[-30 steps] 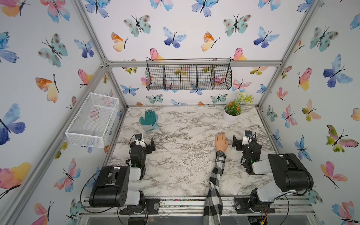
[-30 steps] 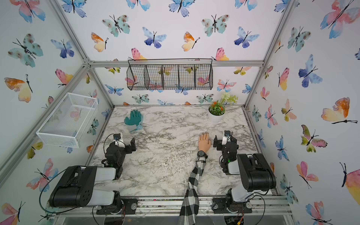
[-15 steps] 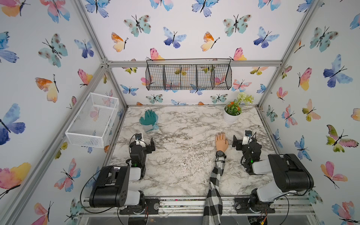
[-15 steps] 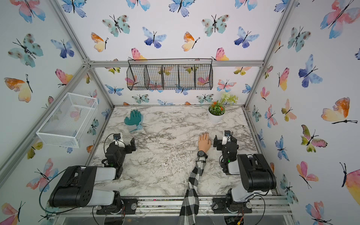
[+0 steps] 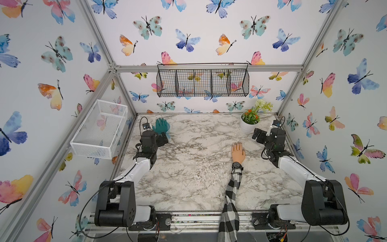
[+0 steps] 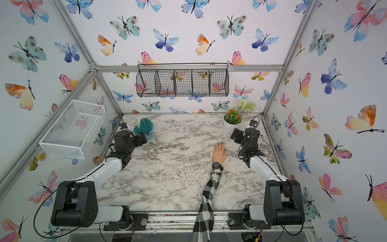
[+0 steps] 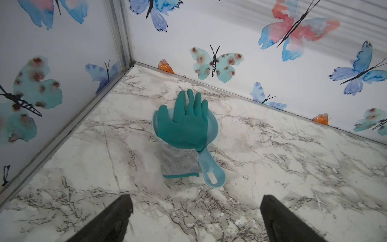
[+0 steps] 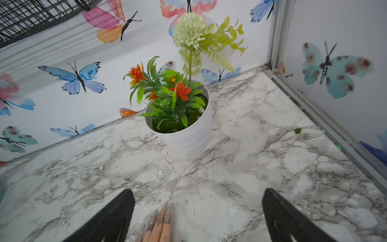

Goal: Take off the watch
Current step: Adjust the hand at the center of the board.

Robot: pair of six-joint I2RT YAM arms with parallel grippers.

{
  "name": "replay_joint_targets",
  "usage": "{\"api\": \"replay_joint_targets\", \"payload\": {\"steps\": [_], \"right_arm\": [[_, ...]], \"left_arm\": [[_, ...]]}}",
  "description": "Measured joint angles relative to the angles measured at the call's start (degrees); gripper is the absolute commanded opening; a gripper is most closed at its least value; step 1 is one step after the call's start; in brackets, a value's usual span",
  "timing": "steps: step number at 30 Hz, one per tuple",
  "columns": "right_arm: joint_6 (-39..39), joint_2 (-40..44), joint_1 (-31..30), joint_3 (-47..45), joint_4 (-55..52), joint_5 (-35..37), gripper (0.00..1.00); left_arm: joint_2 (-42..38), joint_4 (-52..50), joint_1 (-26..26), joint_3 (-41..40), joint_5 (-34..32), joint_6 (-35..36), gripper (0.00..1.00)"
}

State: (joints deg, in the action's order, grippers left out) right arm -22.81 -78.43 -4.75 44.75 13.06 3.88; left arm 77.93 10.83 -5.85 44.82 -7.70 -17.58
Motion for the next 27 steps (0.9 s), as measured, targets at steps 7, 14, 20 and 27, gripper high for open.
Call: {"api": "replay_joint_targets", "payload": {"steps": [7, 14, 20, 27], "right_arm": [[-7.1, 0.6, 0.1, -2.7, -12.1, -11.6, 0.98], [-14.9, 2.1, 0.1, -8.5, -14.9, -20.6, 0.97], [-19.7, 2.7, 0.1, -10.0, -15.4, -24.4, 0.97], [-22.2, 1.9, 0.1, -11.2, -14.8, -28.2, 0.97]], "left_arm": [[-1.8, -15.3, -9.7, 5.7, 0.7, -6.1, 0.98], [-4.1, -21.6, -15.7, 5.4, 4.9, -12.3, 0.98], [-3.4, -23.3, -21.4, 5.8, 6.6, -14.2, 0.98], [1.4, -23.8, -26.8, 7.7, 7.7, -16.1, 0.98]]}}
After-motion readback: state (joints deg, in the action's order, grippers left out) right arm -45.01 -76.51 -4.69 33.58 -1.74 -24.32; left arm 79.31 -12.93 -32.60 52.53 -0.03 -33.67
